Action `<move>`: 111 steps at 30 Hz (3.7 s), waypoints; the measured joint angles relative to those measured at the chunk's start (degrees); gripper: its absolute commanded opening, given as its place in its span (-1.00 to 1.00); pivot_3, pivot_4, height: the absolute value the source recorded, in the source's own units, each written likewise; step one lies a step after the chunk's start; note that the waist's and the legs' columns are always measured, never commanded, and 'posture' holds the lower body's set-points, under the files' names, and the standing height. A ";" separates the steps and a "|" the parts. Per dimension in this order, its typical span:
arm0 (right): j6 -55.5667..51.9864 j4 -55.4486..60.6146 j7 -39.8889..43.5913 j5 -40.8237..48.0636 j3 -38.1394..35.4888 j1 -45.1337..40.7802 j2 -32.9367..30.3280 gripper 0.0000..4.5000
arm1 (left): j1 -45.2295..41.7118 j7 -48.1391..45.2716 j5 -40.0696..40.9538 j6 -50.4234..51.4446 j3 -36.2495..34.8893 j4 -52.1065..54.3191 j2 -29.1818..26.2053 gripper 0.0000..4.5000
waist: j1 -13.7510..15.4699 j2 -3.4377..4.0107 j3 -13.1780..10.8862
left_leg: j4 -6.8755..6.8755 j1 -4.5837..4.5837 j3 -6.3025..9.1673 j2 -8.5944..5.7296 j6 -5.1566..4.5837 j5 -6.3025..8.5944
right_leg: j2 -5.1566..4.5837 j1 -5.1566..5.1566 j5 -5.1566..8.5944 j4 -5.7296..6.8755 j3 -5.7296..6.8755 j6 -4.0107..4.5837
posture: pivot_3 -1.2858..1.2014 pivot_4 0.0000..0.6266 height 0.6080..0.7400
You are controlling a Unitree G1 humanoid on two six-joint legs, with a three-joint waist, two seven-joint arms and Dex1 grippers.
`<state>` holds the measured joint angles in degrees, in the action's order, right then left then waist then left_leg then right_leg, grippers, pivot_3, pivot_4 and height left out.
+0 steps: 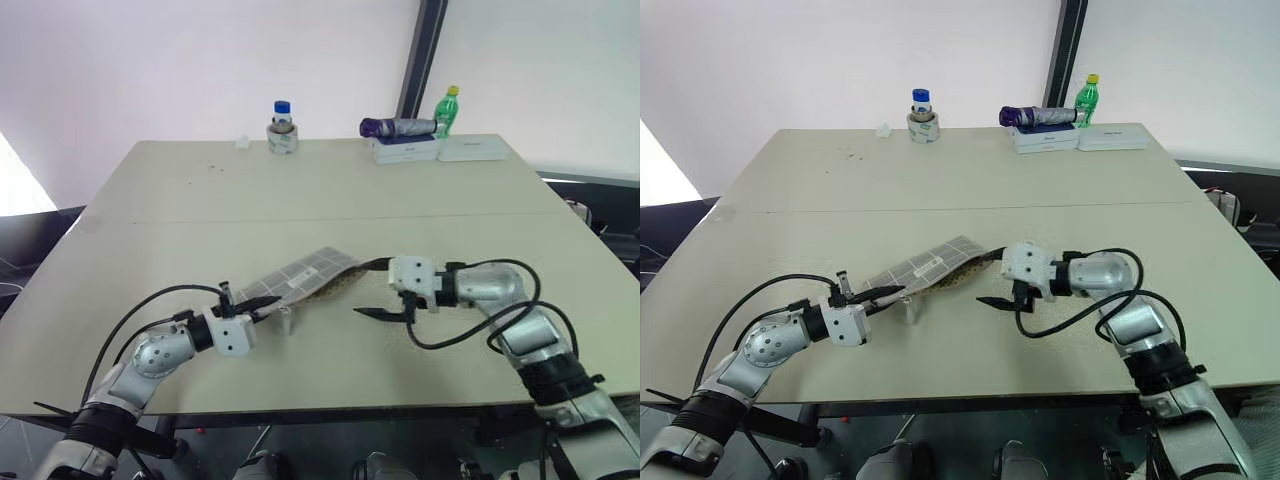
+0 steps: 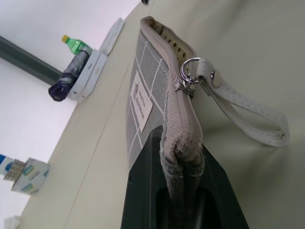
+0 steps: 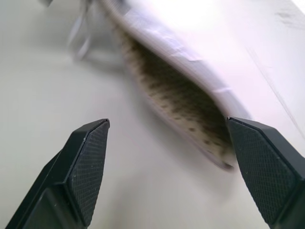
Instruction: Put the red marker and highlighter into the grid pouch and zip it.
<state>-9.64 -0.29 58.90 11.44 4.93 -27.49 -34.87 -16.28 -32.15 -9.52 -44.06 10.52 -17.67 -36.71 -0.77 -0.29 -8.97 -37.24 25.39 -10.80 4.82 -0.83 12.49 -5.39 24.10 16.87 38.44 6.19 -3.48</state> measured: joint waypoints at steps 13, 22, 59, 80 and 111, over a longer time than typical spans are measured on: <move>1.38 2.09 -19.70 5.00 -20.08 19.78 5.19 0.81 | 0.39 -0.09 0.08 -1.48 -0.05 -2.05 0.99 -1.00 | 0.04 -0.06 0.04 | 0.00 -0.08 0.06 -0.05 -0.29 0.17 | -0.03 -0.13 0.00 -0.02 0.02 -0.01 | 0.03 -0.52 1.00; 3.27 -0.10 -20.41 3.70 -22.07 22.59 2.15 0.81 | 0.28 -0.45 0.10 -1.88 -0.03 -2.43 1.37 -1.00 | -0.08 -0.06 0.04 | 0.01 -0.10 0.09 -0.03 -0.30 0.18 | 0.01 -0.13 0.01 -0.02 0.01 -0.01 | 0.03 -0.52 1.00; -22.59 10.29 -1.37 11.78 -5.24 12.41 -7.07 -0.85 | -0.37 -0.03 -0.76 -0.15 -0.04 -1.31 3.18 -1.00 | 0.12 -0.07 0.06 | -0.13 -0.09 0.17 -0.04 -0.49 0.29 | -0.11 -0.22 0.00 -0.03 0.08 0.00 | 0.03 -0.52 1.00; -12.73 4.11 -4.05 -4.63 12.38 -1.46 -1.09 -0.85 | -0.25 -0.24 -4.38 0.61 1.21 2.89 3.16 -1.00 | -0.04 -0.06 0.05 | -0.12 -0.03 0.11 -0.04 -0.46 0.27 | -0.08 -0.13 0.00 -0.01 0.10 -0.01 | 0.03 -0.52 1.00; 6.32 4.05 0.49 -4.84 9.37 -2.65 2.96 0.91 | -0.39 -3.82 0.17 0.70 2.09 4.46 1.19 -1.00 | 0.03 -0.06 0.05 | -0.13 -0.03 0.04 -0.04 -0.18 0.11 | -0.06 -0.14 0.00 -0.02 0.08 -0.01 | 0.03 -0.52 1.00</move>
<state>-3.32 3.76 59.39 6.60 14.30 -30.14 -31.91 -16.67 -35.97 -9.35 -43.36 12.61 -13.20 -35.52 -0.74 -0.36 -8.92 -37.37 25.36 -10.76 4.79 -1.01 12.60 -5.45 23.96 16.88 38.42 6.26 -3.49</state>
